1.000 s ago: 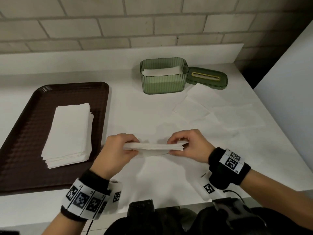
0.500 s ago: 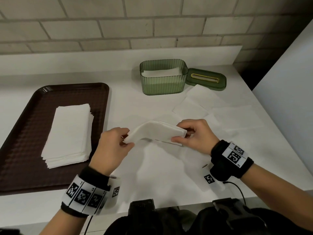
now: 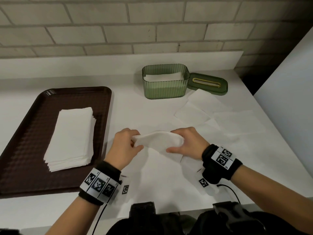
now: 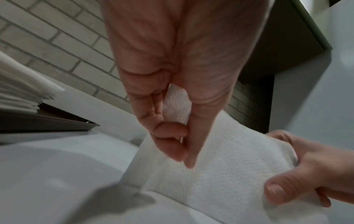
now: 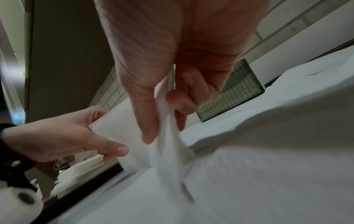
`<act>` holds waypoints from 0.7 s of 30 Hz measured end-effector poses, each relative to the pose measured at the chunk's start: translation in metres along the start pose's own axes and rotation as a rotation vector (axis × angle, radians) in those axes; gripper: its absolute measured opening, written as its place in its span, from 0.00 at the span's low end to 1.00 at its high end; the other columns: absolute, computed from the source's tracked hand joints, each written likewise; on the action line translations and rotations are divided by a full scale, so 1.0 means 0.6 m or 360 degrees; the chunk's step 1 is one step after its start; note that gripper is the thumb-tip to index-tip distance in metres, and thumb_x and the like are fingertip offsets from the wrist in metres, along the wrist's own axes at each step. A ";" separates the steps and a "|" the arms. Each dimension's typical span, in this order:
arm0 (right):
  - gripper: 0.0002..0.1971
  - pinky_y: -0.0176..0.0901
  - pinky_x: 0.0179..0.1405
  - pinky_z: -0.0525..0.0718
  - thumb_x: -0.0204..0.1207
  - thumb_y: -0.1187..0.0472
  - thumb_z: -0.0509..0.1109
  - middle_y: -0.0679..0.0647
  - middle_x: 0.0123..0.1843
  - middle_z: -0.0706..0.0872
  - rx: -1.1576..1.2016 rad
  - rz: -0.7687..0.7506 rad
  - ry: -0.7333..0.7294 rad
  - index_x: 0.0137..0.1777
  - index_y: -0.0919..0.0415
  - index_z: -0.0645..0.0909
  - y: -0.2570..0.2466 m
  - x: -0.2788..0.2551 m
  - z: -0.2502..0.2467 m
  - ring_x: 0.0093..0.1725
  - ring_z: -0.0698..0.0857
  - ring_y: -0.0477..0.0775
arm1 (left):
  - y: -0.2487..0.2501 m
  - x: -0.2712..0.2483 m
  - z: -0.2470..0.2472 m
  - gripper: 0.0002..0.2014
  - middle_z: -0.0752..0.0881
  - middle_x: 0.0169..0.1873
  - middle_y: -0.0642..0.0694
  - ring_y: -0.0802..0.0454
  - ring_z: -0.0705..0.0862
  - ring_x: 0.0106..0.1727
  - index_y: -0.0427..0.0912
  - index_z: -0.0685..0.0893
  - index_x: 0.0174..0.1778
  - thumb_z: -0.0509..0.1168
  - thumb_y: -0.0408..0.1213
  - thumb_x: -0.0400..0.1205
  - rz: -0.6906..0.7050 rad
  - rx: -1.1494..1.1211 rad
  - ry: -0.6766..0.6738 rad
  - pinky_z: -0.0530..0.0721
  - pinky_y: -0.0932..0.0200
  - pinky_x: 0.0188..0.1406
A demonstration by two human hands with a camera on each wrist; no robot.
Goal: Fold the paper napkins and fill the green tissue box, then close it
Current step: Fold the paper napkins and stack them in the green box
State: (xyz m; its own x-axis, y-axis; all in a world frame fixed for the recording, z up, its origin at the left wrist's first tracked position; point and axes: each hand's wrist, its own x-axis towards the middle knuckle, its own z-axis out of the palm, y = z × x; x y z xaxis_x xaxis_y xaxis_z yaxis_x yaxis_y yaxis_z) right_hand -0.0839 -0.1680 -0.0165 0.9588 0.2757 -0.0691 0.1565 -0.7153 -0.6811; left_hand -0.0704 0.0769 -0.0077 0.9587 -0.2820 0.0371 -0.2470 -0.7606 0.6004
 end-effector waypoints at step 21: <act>0.17 0.45 0.48 0.83 0.74 0.58 0.75 0.53 0.43 0.86 0.0220 0.0283 0.1003 0.61 0.57 0.77 0.037 0.323 -0.244 0.42 0.83 0.55 | 0.044 0.410 -0.053 0.18 0.84 0.39 0.43 0.40 0.84 0.41 0.40 0.70 0.58 0.70 0.34 0.77 -0.0106 -0.0582 0.0773 0.85 0.45 0.50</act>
State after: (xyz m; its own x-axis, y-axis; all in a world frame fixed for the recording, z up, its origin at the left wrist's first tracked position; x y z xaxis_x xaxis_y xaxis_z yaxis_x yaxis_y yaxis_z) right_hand 0.1404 -0.2247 0.0618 0.9288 -0.2970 0.2217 -0.0083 -0.6148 -0.7887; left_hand 0.1633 0.0060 0.0426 0.9464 0.1236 0.2985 -0.2025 -0.4932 0.8461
